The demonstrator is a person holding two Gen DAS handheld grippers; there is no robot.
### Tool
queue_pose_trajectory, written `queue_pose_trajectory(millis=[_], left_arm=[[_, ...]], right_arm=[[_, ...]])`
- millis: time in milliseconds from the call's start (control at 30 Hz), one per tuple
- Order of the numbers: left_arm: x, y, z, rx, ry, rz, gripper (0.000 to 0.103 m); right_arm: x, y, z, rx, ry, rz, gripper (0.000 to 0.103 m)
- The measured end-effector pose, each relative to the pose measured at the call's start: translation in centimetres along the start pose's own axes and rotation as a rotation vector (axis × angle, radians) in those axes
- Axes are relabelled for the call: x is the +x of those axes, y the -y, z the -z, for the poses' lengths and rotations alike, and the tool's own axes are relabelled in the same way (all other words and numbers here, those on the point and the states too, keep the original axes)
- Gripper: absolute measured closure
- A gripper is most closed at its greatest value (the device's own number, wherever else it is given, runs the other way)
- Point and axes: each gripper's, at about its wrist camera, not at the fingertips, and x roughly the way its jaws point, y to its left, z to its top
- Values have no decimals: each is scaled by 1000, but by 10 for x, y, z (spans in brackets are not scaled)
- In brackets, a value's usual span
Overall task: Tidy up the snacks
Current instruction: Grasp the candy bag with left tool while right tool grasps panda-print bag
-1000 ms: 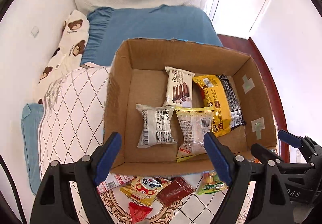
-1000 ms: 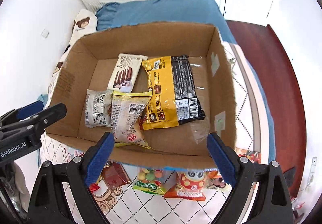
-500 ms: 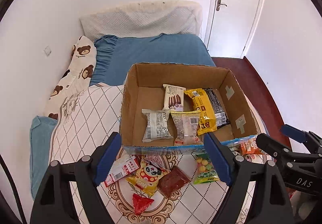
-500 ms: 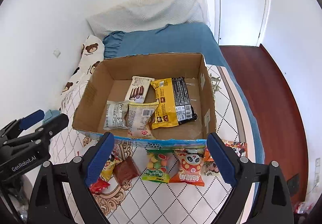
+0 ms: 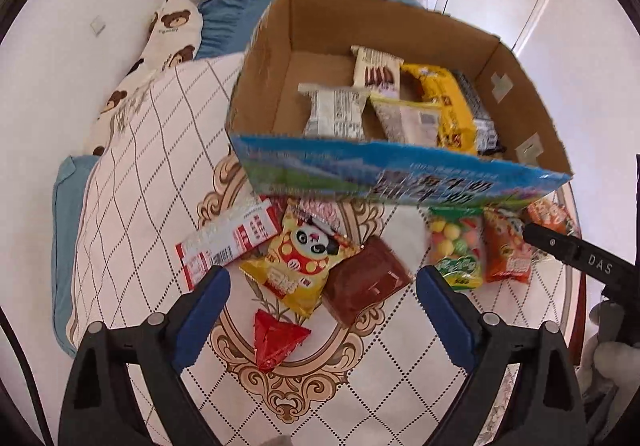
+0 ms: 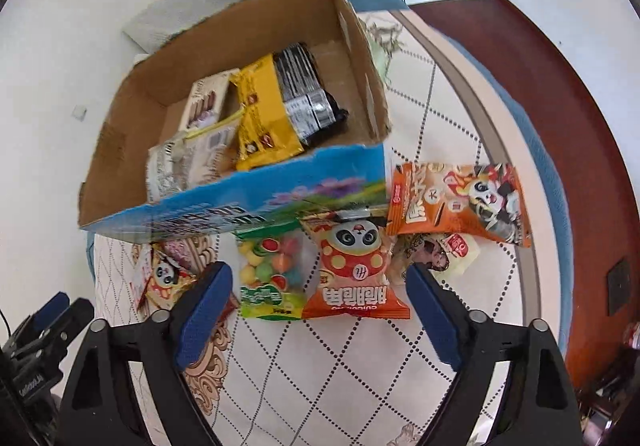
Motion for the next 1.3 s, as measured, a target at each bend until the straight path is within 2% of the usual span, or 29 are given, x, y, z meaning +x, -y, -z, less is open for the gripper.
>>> queue_pose_trajectory(millis=[33, 200, 267, 333, 533, 700, 767, 800, 833, 867, 1000, 1167, 1300], left_arm=[[8, 0, 3, -5, -18, 8, 8], [31, 18, 4, -1, -62, 20, 8], [36, 32, -1, 8, -73, 37, 8], [40, 47, -8, 26, -83, 52, 8], [75, 99, -22, 119, -176, 113, 8], [100, 145, -16, 299, -214, 67, 8], [105, 158, -14, 353, -203, 45, 24], [108, 163, -12, 376, -202, 29, 43], [110, 166, -11, 389, -212, 29, 53], [112, 168, -10, 395, -214, 25, 54], [109, 156, -5, 338, -228, 52, 55], [108, 121, 20, 199, -340, 125, 55], [120, 111, 37, 161, -411, 190, 51]], right_arm=[[14, 4, 0, 7, -25, 5, 29], [66, 6, 0, -17, -61, 63, 32], [77, 5, 3, -49, -74, 75, 45], [77, 9, 9, -62, -79, 70, 48], [54, 40, 49, -39, -94, 80, 48], [42, 61, 79, -30, -118, 110, 48], [40, 67, 87, -19, -125, 108, 47], [39, 69, 89, -20, -128, 111, 46], [37, 71, 91, -17, -125, 111, 46], [33, 73, 91, -8, -114, 104, 46], [25, 74, 87, 1, -85, 79, 46], [31, 76, 80, -19, -110, 83, 45], [42, 74, 79, -44, -148, 75, 45]])
